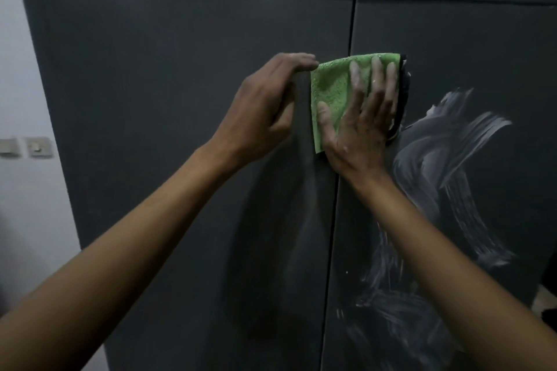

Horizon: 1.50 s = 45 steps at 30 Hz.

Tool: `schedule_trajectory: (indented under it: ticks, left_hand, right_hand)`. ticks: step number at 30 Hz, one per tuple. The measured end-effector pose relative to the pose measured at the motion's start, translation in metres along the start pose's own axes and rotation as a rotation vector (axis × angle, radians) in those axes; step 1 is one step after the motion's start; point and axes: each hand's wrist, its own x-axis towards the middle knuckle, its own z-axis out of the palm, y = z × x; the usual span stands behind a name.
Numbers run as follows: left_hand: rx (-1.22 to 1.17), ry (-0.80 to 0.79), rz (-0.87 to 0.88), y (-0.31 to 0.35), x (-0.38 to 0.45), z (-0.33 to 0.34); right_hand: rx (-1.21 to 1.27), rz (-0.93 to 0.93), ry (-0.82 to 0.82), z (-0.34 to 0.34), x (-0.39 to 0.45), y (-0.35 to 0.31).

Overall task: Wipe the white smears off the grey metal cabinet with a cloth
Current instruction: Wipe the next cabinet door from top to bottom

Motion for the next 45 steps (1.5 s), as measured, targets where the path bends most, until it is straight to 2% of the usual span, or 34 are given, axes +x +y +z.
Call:
schedule_trajectory:
  ticks: [4, 10, 13, 16, 21, 25, 27, 29, 35, 39, 43, 45]
  left_hand:
    - [0.000, 0.051, -0.111, -0.012, -0.033, -0.008]
    - [0.012, 0.104, -0.219, -0.016, -0.075, -0.005]
    - [0.012, 0.210, -0.268, -0.013, -0.095, -0.006]
    - [0.021, 0.269, -0.321, -0.013, -0.119, -0.009]
    - [0.038, 0.129, -0.324, -0.009, -0.157, -0.007]
    - [0.109, -0.027, -0.294, -0.006, -0.178, -0.003]
    - [0.130, -0.049, -0.283, -0.006, -0.182, -0.002]
    - [0.137, -0.036, -0.285, -0.006, -0.182, -0.001]
    - [0.120, 0.075, -0.337, -0.007, -0.168, -0.002]
    - [0.116, 0.074, -0.337, -0.005, -0.155, 0.001]
    - [0.110, 0.099, -0.344, 0.000, -0.141, 0.008]
    - [0.099, 0.135, -0.359, 0.002, -0.135, 0.014]
  right_hand:
    - [-0.104, -0.018, -0.045, 0.009, -0.001, 0.001]
    - [-0.110, -0.068, -0.079, 0.018, -0.036, -0.008]
    - [-0.046, -0.175, -0.163, 0.024, -0.096, -0.018]
    - [0.043, -0.386, -0.295, 0.028, -0.179, -0.025]
    - [0.156, -0.710, -0.532, 0.025, -0.301, -0.017]
    - [0.247, -0.828, -0.656, 0.018, -0.305, -0.004]
    - [0.211, -0.790, -0.630, 0.016, -0.287, 0.000]
    - [0.157, -0.683, -0.533, 0.013, -0.257, 0.004]
    - [0.064, -0.339, -0.281, 0.005, -0.112, 0.010]
    - [0.029, -0.145, -0.159, -0.001, -0.034, 0.019]
    - [0.057, -0.063, -0.124, 0.002, -0.027, 0.011]
    - [0.035, -0.086, -0.132, 0.005, -0.048, 0.005]
